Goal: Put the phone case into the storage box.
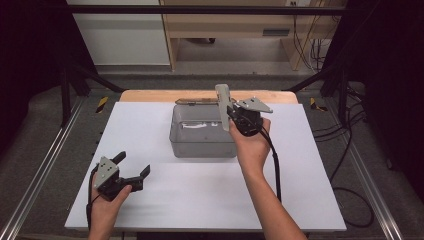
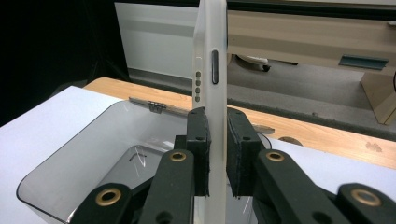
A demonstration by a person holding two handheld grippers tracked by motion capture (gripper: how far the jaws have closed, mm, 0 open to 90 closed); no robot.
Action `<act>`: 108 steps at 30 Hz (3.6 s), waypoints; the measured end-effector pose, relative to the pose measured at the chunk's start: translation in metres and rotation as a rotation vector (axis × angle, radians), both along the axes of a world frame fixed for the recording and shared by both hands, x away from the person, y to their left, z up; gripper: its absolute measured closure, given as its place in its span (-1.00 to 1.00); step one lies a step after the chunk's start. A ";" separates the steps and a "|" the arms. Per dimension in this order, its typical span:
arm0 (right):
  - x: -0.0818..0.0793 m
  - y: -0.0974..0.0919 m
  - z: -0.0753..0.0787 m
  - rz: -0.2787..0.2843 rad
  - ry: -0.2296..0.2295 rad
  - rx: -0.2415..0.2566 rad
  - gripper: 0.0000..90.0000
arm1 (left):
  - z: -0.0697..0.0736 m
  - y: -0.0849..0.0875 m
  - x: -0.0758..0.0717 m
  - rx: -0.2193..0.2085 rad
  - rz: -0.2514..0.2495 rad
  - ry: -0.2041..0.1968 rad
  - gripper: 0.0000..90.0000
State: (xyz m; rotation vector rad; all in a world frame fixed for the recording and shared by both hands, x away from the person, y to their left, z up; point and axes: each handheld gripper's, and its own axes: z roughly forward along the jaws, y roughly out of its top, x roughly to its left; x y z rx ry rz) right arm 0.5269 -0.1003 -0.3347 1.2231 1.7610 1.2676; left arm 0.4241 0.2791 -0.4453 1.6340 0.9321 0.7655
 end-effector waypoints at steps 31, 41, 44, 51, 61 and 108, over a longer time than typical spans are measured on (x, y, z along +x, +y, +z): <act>0.012 -0.012 -0.019 -0.084 0.059 0.003 0.80 | 0.000 0.000 0.000 0.005 -0.003 0.001 -0.95; 0.018 -0.016 -0.028 -0.105 0.087 0.016 0.80 | -0.001 -0.001 0.001 0.006 -0.008 0.002 -0.95; 0.019 -0.016 -0.029 -0.109 0.092 0.016 0.80 | -0.001 -0.001 0.001 0.007 -0.008 0.003 -0.95; 0.021 -0.017 -0.033 -0.116 0.108 0.019 0.80 | -0.001 -0.002 0.001 0.013 -0.011 0.002 -0.95; 0.022 -0.018 -0.035 -0.116 0.116 0.030 0.80 | -0.001 -0.003 0.000 0.017 -0.015 0.002 -0.95; 0.027 -0.010 -0.056 -0.110 0.164 0.006 0.80 | -0.001 -0.005 0.001 0.025 -0.022 0.003 -0.95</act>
